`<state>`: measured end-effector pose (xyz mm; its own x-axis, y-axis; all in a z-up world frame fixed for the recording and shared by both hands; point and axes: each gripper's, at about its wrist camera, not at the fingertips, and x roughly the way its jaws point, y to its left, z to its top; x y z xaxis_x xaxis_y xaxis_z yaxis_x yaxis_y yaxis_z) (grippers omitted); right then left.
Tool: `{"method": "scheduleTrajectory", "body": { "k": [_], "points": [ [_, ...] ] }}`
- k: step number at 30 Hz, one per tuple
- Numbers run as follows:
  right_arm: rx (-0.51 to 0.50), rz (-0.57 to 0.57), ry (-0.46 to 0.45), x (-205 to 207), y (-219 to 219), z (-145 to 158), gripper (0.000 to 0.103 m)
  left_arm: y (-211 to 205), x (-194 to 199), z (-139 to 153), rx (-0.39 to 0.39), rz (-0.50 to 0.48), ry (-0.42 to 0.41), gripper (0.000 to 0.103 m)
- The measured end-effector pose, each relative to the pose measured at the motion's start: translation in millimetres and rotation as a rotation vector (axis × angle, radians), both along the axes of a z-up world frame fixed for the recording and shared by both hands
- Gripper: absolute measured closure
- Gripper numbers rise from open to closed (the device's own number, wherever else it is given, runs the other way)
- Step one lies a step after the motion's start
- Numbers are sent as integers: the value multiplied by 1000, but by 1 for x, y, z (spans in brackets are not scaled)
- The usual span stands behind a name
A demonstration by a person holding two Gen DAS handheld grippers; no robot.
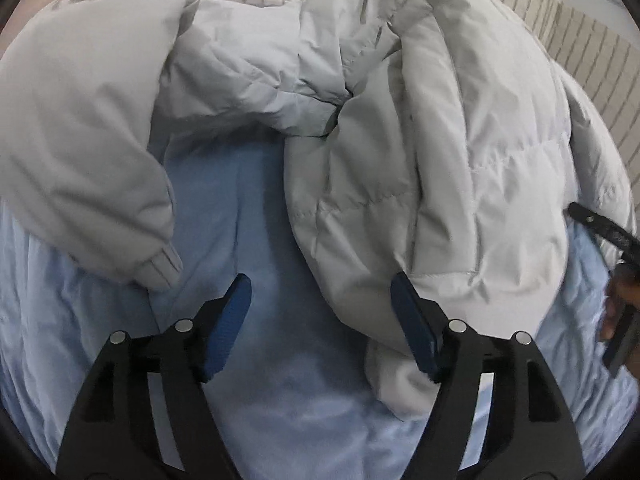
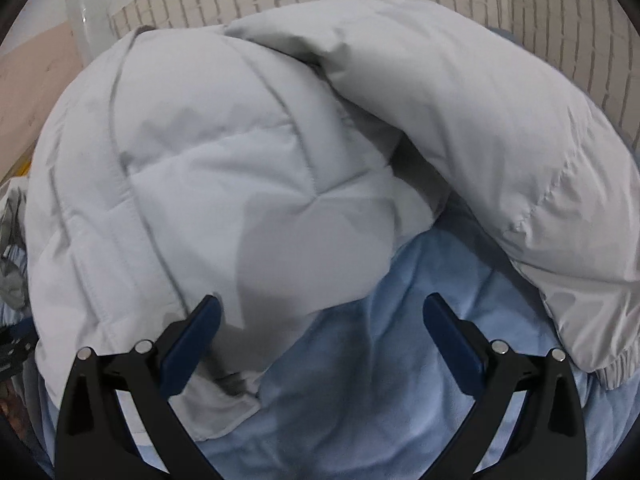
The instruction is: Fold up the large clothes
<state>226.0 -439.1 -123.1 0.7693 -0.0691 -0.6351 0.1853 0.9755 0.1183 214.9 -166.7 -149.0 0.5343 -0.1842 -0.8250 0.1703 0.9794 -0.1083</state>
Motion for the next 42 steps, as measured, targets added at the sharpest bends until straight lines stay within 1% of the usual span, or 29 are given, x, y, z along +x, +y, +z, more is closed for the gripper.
{"method": "scheduleTrajectory", "body": {
  "k": [1, 2, 3, 4, 6, 7, 9, 10, 11, 13, 15, 17, 18, 19, 20, 22, 23, 25, 28, 30, 32, 33, 34, 35, 36, 38, 39, 40, 42],
  "points": [
    [2, 3, -4, 2, -2, 0, 2, 1, -4, 2, -13, -3, 1, 28],
    [6, 7, -7, 4, -3, -1, 2, -1, -9, 7, -47, -19, -5, 27],
    [8, 10, -7, 9, -2, -5, 2, -7, -16, 8, -66, -36, -10, 19],
    [12, 15, -6, 11, -2, -7, 2, -11, -22, 12, -93, -63, -24, 14],
    [18, 20, -5, 15, -2, -9, 2, -20, -33, 21, -105, -108, -57, 8],
    [19, 22, -2, 17, -2, -10, 2, -27, -35, 21, -99, -138, -73, 4],
    [14, 23, -1, 19, 0, -9, 2, -43, -34, 13, -34, -163, -95, 3],
    [14, 25, -5, 20, 2, -8, 2, -51, -30, 4, 6, -168, -95, 3],
    [16, 26, -9, 20, 3, -7, 2, -56, -19, -12, 41, -171, -80, 3],
    [27, 22, -14, 21, 2, -7, 2, -58, -10, -35, 60, -169, -61, 3],
    [38, 21, -11, 23, 1, -9, 2, -57, -5, -47, 50, -177, -43, 9],
    [51, 21, -9, 25, -1, -10, 2, -57, -1, -48, 33, -195, -50, 27],
    [59, 19, -10, 26, -2, -12, 2, -58, 1, -45, 27, -207, -57, 44],
    [64, 18, -10, 28, -6, -11, 2, -57, 4, -38, 10, -215, -62, 59],
    [76, 14, -13, 30, -7, -11, 2, -54, 7, -33, -6, -210, -65, 68],
    [100, 13, -23, 33, -9, -15, 2, -42, 18, -22, -37, -186, -74, 77],
    [112, 16, -25, 38, -14, -16, 2, -32, 23, -17, -50, -162, -87, 80],
    [142, 48, -30, 44, -10, -18, 2, -13, 26, -2, -70, -105, -119, 82],
    [142, 102, -32, 51, 2, -18, 2, 13, 35, 18, -69, -6, -181, 83],
    [140, 128, -37, 54, 10, -15, 2, 23, 39, 25, -72, 38, -190, 83],
    [165, 146, -63, 54, 12, -10, 2, 28, 42, 26, -63, 64, -200, 83],
    [199, 152, -89, 52, 9, -6, 2, 36, 43, 27, -57, 76, -206, 83],
    [221, 146, -107, 50, 3, -2, 2, 42, 46, 27, -56, 93, -208, 83],
    [237, 130, -115, 49, -5, 1, 2, 37, 43, 24, -62, 107, -207, 83],
    [236, 114, -111, 47, -12, 3, 2, 42, 48, 24, -72, 122, -202, 83],
    [203, 62, -96, 45, -24, 1, 2, 47, 57, 22, -90, 132, -181, 83],
    [196, 54, -87, 43, -24, -3, 2, 54, 55, 21, -97, 136, -176, 83],
    [205, 59, -71, 45, -30, -8, 2, 63, 61, 21, -98, 136, -172, 83],
    [231, 94, -38, 53, -27, -19, 2, 58, 64, 20, -72, 124, -171, 84]
  ]
}}
